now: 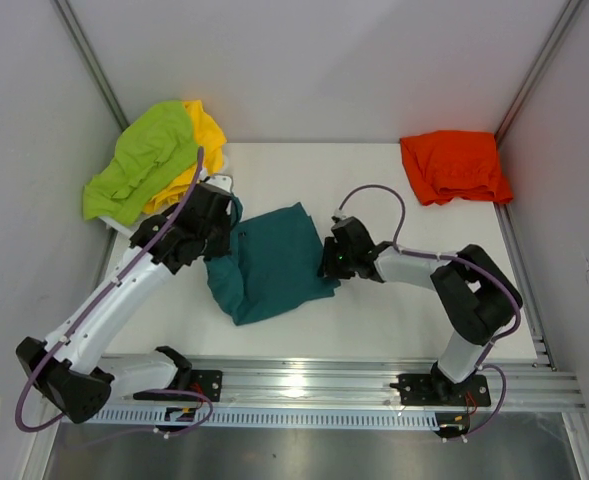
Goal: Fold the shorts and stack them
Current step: Fold the shorts
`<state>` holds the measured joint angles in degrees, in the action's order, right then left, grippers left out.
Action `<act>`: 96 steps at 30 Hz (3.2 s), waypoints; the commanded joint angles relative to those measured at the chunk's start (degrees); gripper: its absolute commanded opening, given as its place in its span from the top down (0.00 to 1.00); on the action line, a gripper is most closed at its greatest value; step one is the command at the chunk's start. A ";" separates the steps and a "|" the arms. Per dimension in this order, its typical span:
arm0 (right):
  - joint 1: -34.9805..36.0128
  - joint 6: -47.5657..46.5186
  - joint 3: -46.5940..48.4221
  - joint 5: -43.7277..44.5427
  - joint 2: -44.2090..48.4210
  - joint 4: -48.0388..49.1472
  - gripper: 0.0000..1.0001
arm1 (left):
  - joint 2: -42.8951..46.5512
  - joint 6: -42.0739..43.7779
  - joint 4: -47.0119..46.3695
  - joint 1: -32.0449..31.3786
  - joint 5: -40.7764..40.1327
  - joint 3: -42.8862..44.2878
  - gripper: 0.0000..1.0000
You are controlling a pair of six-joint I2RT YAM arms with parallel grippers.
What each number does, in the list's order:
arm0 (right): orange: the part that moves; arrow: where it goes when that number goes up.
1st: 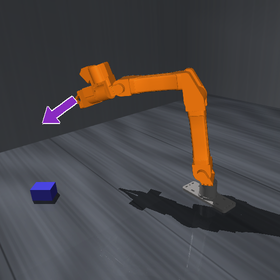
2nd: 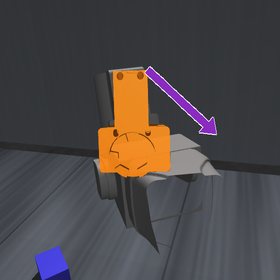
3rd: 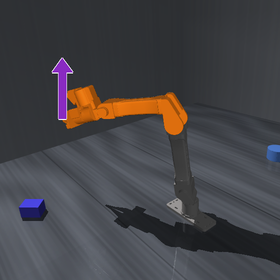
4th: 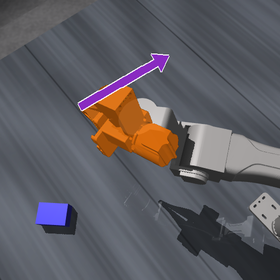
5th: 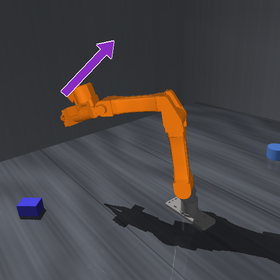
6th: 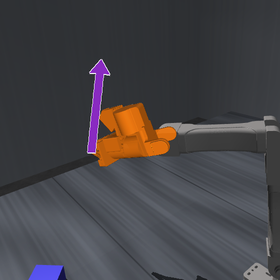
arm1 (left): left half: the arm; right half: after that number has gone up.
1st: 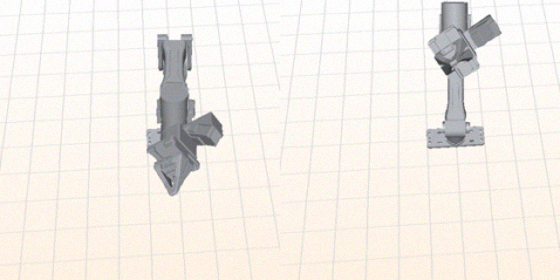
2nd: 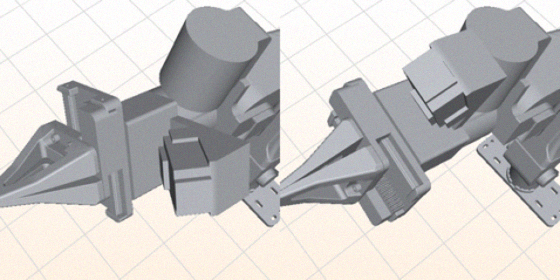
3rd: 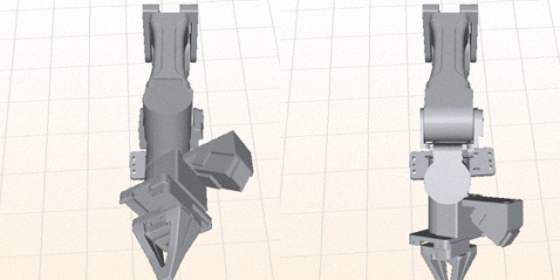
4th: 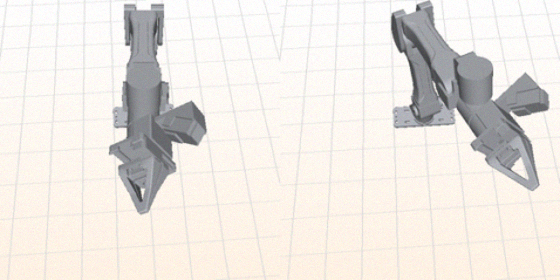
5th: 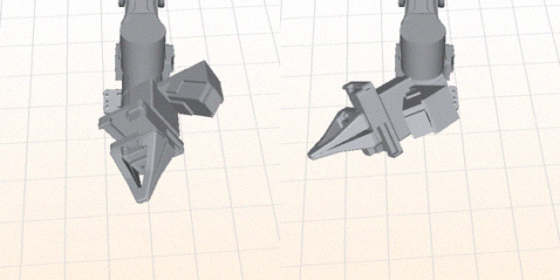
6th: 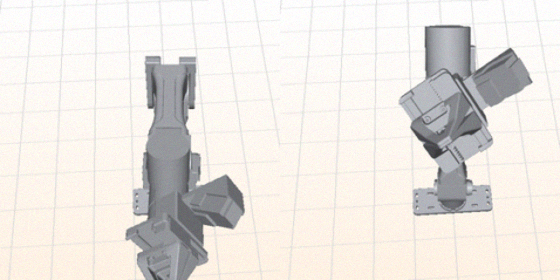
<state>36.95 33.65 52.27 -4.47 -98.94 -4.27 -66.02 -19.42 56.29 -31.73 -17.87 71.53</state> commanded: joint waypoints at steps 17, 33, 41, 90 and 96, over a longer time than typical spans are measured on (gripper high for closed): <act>15.17 8.63 -1.91 3.25 6.38 -5.22 0.44 | -12.38 -2.03 0.93 -16.69 -15.09 5.91 1.00; 1.99 4.58 -7.70 -2.11 17.64 -6.38 0.55 | -19.49 -7.21 -1.89 -23.03 -16.84 4.76 1.00; 1.72 7.22 -10.70 -7.65 8.15 6.27 0.62 | -22.49 -9.85 -0.74 -23.82 -17.11 5.91 1.00; 1.99 7.58 -16.06 -2.13 12.53 2.37 0.53 | -11.62 -15.21 -20.00 -17.59 7.59 -4.90 0.01; -0.03 5.29 -15.01 -1.41 20.26 -2.32 0.18 | 2.09 -14.07 -21.31 -10.12 10.30 -14.12 0.01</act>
<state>37.47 41.87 36.84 -7.77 -82.83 -2.39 -69.73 -34.79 36.51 -44.75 -10.61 60.90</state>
